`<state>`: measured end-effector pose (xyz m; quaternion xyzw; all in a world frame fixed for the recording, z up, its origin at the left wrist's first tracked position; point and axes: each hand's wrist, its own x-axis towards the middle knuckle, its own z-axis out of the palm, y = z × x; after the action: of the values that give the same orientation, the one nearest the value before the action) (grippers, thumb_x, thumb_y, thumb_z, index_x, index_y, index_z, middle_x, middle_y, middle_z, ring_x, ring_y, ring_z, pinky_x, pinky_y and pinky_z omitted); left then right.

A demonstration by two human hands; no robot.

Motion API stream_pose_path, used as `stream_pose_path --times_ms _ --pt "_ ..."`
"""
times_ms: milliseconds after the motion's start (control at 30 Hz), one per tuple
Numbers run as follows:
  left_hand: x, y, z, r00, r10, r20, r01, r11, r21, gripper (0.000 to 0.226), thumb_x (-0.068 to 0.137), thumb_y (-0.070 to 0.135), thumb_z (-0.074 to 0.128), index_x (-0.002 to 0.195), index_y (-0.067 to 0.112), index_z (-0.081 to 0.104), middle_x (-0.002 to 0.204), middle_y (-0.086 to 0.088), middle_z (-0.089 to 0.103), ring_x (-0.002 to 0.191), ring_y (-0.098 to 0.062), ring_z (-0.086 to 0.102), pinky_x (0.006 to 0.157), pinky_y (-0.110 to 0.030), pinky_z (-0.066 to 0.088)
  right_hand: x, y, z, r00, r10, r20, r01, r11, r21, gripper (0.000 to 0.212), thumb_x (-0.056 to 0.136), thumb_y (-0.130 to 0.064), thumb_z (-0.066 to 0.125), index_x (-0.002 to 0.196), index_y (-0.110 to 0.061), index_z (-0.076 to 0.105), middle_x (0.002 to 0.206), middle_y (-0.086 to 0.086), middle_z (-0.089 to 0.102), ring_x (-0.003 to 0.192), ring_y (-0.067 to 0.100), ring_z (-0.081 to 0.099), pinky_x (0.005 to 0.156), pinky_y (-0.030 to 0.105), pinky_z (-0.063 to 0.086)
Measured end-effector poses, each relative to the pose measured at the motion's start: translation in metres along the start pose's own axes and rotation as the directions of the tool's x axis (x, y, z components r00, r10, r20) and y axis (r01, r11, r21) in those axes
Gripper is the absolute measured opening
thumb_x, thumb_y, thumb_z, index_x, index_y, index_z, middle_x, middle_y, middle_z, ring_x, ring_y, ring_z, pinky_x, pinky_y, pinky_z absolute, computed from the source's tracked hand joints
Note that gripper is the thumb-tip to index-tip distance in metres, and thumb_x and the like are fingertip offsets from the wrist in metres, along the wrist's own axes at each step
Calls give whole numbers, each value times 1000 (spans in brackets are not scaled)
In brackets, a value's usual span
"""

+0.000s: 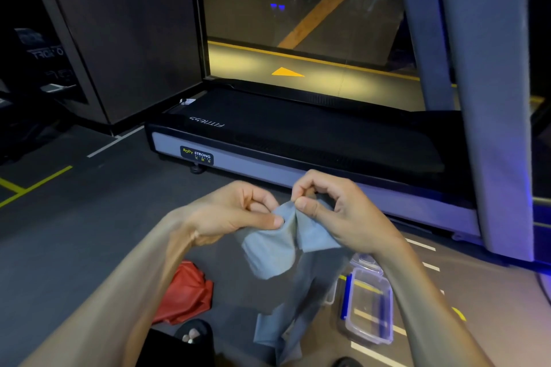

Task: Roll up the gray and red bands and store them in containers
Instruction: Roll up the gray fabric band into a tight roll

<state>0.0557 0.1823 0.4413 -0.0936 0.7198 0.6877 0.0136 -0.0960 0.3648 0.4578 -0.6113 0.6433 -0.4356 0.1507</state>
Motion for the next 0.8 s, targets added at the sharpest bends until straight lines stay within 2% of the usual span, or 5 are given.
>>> stream_pose_path --times_ms 233,400,567,667,800 --pt "7 -4 4 985 -41 -170 31 998 -63 7 89 -4 69 94 1 66 69 -3 69 55 -3 60 52 -10 44 0 -1 -3 998 -4 -63 5 1000 8 5 100 -14 65 96 -17 66 90 -6 65 85 14 60 80 29 49" --pt "11 -7 5 964 -101 -248 84 993 -79 17 90 -9 65 97 7 64 81 -13 69 53 -11 53 45 -18 39 1 -2 0 998 -19 -61 20 1000 18 6 100 -13 65 95 -17 66 90 -7 65 85 12 60 80 25 47" --pt "15 -13 5 927 101 -361 -20 975 219 23 92 -11 61 79 8 64 66 -2 63 54 -15 46 50 -21 34 3 0 2 997 -22 -71 22 1000 6 7 100 -13 66 95 -18 65 89 -12 63 84 9 60 79 23 45" --pt "16 -12 9 930 151 -336 -58 961 271 21 92 -10 62 91 7 74 70 2 68 58 -1 58 57 -13 43 4 0 3 997 -26 -74 27 999 18 7 99 -10 66 95 -16 65 88 -15 63 83 6 60 79 20 44" --pt "16 -14 8 952 177 -250 -99 951 293 31 85 -8 72 105 16 75 89 -11 74 76 -13 66 71 -26 50 4 1 1 994 -22 -104 26 999 40 7 98 -9 66 95 -15 65 87 -10 63 81 7 58 78 22 45"
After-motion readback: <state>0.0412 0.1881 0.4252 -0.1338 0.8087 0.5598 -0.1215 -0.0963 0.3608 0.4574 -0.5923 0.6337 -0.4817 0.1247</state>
